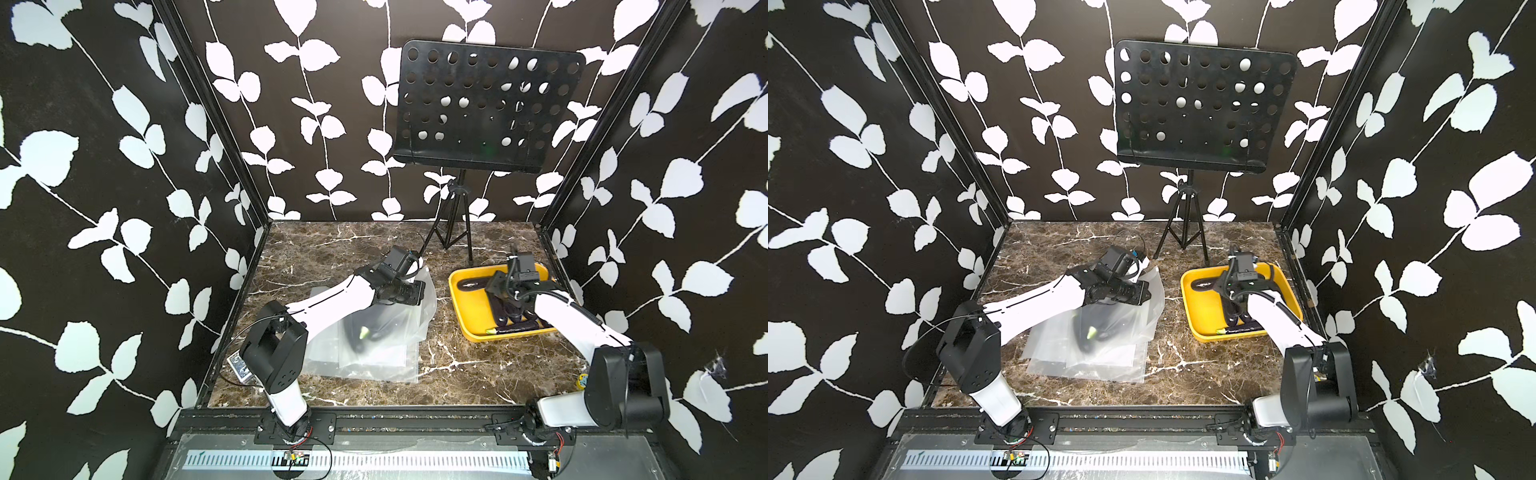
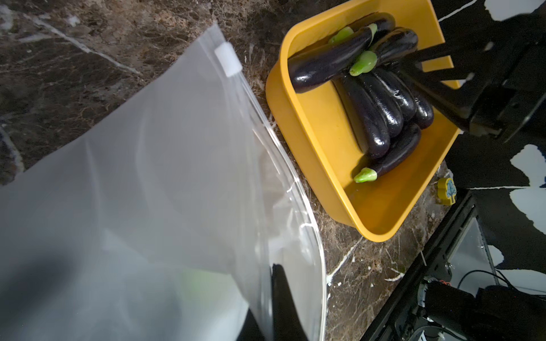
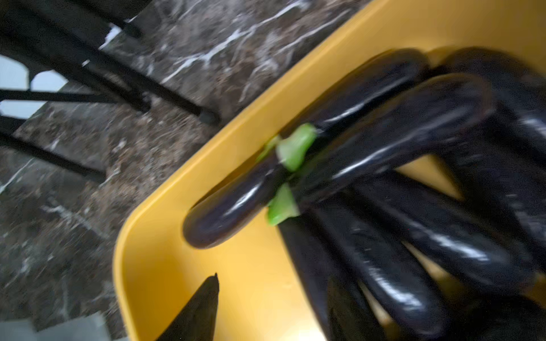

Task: Place the eggplant in a zip-top bag and seal the zipper
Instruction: Pick up the eggplant from the basket.

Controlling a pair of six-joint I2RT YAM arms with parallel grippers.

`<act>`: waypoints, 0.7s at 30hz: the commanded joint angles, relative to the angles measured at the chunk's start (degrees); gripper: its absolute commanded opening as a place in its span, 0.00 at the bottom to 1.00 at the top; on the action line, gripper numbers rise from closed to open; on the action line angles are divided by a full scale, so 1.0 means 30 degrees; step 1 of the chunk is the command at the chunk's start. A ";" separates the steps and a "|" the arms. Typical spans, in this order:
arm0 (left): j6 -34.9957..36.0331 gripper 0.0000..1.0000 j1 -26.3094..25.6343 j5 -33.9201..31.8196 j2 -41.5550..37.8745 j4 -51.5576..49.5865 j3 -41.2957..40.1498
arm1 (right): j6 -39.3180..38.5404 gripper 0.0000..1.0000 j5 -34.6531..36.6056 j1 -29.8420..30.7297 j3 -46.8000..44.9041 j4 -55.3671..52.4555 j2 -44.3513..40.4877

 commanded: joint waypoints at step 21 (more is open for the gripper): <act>0.0335 0.00 0.0489 0.0573 -0.0418 0.0388 0.0062 | 0.6777 0.63 0.0224 -0.3984 -0.0798 0.6136 0.2936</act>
